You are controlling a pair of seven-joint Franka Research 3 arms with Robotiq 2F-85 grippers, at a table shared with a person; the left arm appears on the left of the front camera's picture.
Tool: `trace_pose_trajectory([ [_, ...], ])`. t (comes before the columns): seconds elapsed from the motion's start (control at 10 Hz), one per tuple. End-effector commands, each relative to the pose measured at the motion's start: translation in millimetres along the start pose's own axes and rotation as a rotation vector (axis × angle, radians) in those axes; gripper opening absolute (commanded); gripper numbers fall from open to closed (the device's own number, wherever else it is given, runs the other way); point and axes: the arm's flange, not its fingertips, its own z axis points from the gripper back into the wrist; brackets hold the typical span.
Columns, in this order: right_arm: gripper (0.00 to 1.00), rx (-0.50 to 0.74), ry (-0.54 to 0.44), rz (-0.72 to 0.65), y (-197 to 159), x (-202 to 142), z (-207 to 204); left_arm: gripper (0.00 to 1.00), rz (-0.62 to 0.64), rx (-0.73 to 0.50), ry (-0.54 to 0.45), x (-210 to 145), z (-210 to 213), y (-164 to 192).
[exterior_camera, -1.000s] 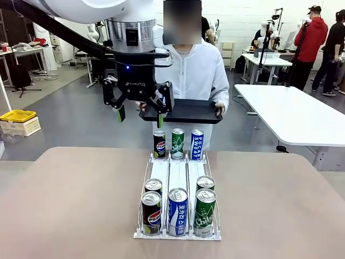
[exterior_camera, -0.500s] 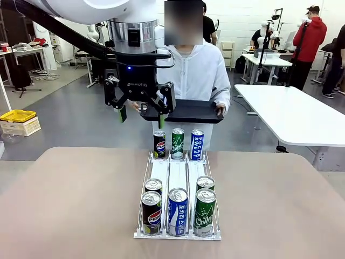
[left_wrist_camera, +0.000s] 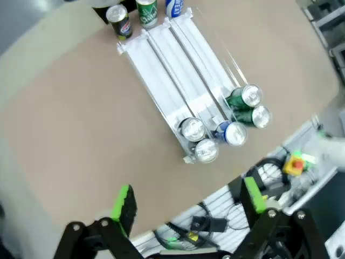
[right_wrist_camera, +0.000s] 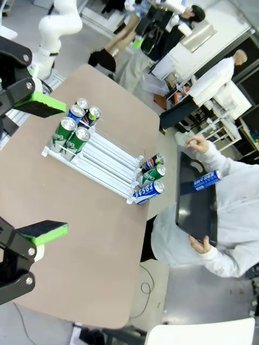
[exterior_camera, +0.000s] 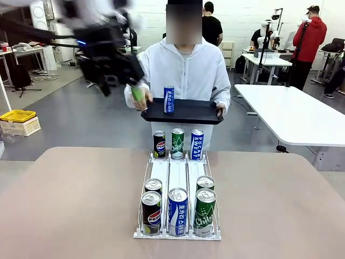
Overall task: Retrieve and hand over the desired beverage to the person.
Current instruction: Pick up another can of the same type that the person held from the Automatic Can Dispenser.
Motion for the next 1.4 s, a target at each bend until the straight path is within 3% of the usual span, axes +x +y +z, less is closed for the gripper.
trace_pose_trajectory([
  [0.0, 1.0, 0.031, -0.017, 0.009, 0, 3, -2, 1.0, -0.223, -0.203, -0.038, -66, 23, 85],
  [0.2, 1.0, 0.031, -0.017, 0.009, 0, 3, -2, 1.0, -0.234, -0.266, -0.123, -98, 41, 142],
  [0.4, 1.0, 0.031, -0.017, 0.009, 0, 3, -2, 1.0, -0.284, -0.222, -0.139, -123, 56, 155],
  [0.8, 1.0, 0.031, -0.017, 0.009, 0, 3, -2, 1.0, -0.32, -0.206, -0.193, -157, 72, 158],
  [1.3, 1.0, 0.031, -0.017, 0.009, 0, 3, -2, 1.0, -0.295, -0.208, -0.183, -149, 80, 161],
])
